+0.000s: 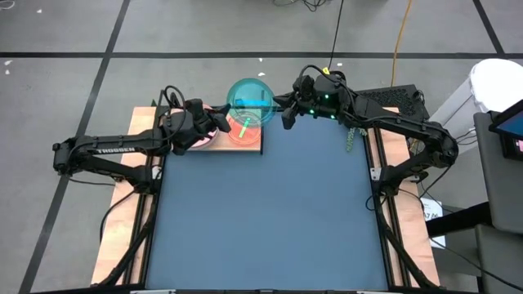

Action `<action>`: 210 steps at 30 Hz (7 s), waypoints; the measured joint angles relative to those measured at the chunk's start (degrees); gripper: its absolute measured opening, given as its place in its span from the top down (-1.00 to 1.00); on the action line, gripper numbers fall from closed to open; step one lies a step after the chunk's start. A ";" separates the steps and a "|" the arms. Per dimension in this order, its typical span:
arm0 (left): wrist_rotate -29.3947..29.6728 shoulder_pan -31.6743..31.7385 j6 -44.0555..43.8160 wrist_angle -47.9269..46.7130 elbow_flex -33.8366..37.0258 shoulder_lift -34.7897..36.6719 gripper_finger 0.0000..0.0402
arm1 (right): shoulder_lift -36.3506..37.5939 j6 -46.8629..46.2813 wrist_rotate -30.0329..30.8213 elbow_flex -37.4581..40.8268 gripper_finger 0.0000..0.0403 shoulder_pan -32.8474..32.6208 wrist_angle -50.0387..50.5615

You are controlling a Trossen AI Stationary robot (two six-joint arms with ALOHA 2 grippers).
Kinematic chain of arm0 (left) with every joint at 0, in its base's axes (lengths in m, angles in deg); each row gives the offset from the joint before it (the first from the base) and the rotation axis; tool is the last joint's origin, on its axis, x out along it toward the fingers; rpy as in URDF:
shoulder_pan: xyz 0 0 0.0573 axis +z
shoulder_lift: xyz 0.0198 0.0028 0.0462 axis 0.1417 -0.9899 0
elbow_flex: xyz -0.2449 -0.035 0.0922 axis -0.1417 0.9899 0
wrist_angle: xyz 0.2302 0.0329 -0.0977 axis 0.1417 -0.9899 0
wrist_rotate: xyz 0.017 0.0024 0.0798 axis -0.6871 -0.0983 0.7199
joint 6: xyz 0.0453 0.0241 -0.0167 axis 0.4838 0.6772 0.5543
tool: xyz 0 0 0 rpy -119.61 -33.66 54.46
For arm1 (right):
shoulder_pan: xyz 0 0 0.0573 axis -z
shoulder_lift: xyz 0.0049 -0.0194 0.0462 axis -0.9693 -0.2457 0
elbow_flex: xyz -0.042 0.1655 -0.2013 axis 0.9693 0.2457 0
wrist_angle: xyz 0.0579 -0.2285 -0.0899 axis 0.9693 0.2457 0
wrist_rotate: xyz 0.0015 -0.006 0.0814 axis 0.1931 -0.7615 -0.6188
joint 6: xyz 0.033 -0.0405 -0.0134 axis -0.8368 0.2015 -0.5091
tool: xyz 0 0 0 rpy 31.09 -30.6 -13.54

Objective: Place and stack plates onto a shelf
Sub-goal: Stack the blue plate on top of the green plate on the shelf

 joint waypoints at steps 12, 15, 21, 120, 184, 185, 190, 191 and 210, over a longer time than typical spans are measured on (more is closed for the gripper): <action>-0.02 -1.22 0.19 0.35 0.00 -0.02 1.00 | -0.11 -0.23 2.36 0.00 0.50 -0.07 -0.33; 0.08 -1.22 0.12 0.28 0.00 -0.02 1.00 | -0.11 -0.43 2.36 0.00 0.59 -0.07 -0.31; 0.48 -1.22 -0.31 0.17 0.01 -0.02 1.00 | -0.09 -0.45 2.40 0.00 0.94 -0.07 -0.31; 5.89 -6.68 13.30 -9.90 0.01 18.63 -0.03 | -3.28 -90.92 34.15 32.61 1.00 -25.72 -32.74; 3.51 -6.71 4.19 -29.84 0.01 20.75 -0.03 | -34.53 -86.92 40.89 11.11 1.00 -15.74 -47.50; 3.50 -6.71 4.26 -29.86 0.01 20.69 -0.03 | -35.55 -86.13 40.61 9.27 1.00 -15.88 -47.52; 3.31 -6.73 4.19 -29.88 0.01 20.44 -0.03 | -39.80 -86.17 41.50 3.98 1.00 -15.15 -45.53; 2.82 -6.73 4.14 -29.86 0.01 20.46 -0.03 | -40.14 -86.19 42.55 3.70 1.00 -14.90 -45.67; 0.20 -8.67 5.59 -22.30 0.01 20.44 -0.03 | -40.24 -89.27 49.50 3.65 1.00 -14.31 -34.68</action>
